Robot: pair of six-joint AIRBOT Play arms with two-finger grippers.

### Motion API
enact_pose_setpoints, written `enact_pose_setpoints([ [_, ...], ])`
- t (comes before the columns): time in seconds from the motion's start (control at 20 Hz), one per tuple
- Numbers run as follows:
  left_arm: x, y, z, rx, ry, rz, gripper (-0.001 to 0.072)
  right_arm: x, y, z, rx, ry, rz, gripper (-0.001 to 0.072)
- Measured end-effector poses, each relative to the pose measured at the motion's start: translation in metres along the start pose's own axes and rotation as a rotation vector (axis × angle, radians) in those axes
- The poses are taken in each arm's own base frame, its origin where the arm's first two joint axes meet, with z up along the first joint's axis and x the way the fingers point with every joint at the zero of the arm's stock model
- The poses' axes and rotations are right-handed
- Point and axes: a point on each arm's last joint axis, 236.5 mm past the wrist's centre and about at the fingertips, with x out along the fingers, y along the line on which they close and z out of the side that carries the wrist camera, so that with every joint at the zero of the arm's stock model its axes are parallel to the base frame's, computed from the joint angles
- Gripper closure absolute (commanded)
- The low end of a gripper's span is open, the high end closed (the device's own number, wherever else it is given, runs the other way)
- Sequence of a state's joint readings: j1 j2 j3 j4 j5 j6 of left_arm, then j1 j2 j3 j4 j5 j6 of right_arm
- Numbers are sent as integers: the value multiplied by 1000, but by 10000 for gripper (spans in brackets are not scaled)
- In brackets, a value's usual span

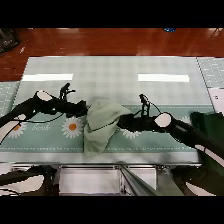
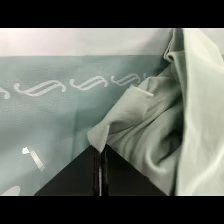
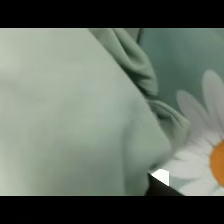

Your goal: Fold the shirts.

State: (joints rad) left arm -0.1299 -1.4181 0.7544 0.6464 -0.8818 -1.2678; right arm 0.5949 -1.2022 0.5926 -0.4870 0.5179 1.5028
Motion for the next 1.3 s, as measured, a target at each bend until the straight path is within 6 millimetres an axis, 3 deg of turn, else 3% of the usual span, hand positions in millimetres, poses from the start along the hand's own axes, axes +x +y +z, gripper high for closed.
enact_pose_setpoints([
  [0.1, 0, 0, 0, 0, 0, 0, 689, 9, 8, 9, 2, -6, 24, 340],
  [0.15, 0, 0, 0, 0, 1, 0, 690, 13, 12, 13, 1, -9, 30, 476],
  [0.2, 0, 0, 0, 0, 1, 0, 690, 18, 15, 18, 0, -11, 35, 669],
  [0.4, -5, -1, 6, -1, -12, -6, 690, 28, 36, 36, -53, -7, 74, 692],
  [0.55, -38, -12, 38, 16, -106, -37, 690, 2, 75, 68, -152, -33, 150, 693],
  [0.65, -83, -30, 75, 51, -237, -67, 690, -36, 108, 102, -230, -86, 205, 693],
  [0.75, -144, -56, 112, 107, -403, -99, 690, -87, 142, 136, -322, -150, 237, 693],
  [0.85, -219, -92, 139, 184, -581, -136, 690, -145, 172, 159, -430, -210, 237, 693],
  [0.95, -299, -131, 151, 281, -763, -151, 690, -208, 201, 171, -541, -281, 218, 693],
  [1.05, -373, -173, 143, 387, -918, -164, 690, -269, 227, 165, -660, -343, 178, 693],
  [1.15, -439, -213, 121, 488, -1068, -169, 690, -315, 242, 146, -750, -378, 134, 693],
  [1.3, -506, -259, 70, 631, -1232, -150, 690, -368, 242, 109, -836, -419, 29, 693],
])
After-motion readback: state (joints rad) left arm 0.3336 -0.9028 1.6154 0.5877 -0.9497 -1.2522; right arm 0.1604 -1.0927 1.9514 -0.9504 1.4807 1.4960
